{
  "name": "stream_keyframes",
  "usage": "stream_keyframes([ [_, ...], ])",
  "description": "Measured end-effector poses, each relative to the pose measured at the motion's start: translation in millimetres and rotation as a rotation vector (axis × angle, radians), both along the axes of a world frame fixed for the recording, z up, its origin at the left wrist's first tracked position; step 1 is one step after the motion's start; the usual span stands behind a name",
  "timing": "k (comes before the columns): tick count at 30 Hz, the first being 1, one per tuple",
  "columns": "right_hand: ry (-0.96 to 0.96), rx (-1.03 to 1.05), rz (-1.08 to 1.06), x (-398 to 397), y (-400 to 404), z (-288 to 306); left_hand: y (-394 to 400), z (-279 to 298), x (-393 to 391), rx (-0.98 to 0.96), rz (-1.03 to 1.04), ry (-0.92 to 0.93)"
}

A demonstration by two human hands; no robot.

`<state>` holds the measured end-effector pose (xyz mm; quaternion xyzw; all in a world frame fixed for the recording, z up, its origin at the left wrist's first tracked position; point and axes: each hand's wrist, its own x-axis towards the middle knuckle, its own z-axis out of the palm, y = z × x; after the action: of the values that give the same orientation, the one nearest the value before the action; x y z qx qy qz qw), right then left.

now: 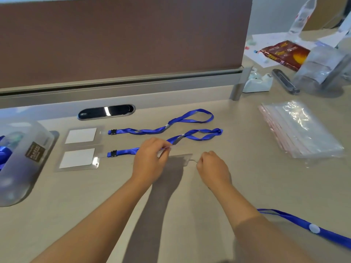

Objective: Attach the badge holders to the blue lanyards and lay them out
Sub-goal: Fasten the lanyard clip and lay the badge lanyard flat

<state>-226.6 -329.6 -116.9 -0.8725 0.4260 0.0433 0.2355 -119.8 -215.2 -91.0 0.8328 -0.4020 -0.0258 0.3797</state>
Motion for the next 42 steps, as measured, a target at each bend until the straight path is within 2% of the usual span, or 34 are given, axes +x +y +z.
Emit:
stream_keyframes([
  [4,-0.228,0.137,-0.137,3.6,1.3,17.2,0.1,10.1,-0.6,0.032,0.054,-0.002],
  [8,-0.419,0.279,-0.126,9.7,10.7,41.9,1.1,24.7,-0.8,0.039,0.095,0.010],
  [15,-0.552,0.319,-0.049,20.2,22.0,87.5,6.5,52.4,3.5,-0.026,0.124,0.069],
  [21,-0.561,0.327,-0.043,24.5,32.4,102.6,9.0,61.9,3.9,-0.049,0.152,0.103],
  [29,-0.588,0.524,-0.084,32.7,37.1,100.2,19.2,63.2,4.4,-0.050,0.089,0.041],
  [34,-0.637,0.627,-0.087,35.8,39.2,102.7,24.3,65.0,8.9,-0.159,0.095,0.236],
  [36,-0.636,0.657,-0.085,38.6,40.9,103.9,26.3,65.1,11.0,-0.169,0.071,0.258],
  [42,-0.637,0.767,-0.152,47.9,47.1,109.8,33.8,65.9,19.4,-0.109,-0.021,0.068],
])
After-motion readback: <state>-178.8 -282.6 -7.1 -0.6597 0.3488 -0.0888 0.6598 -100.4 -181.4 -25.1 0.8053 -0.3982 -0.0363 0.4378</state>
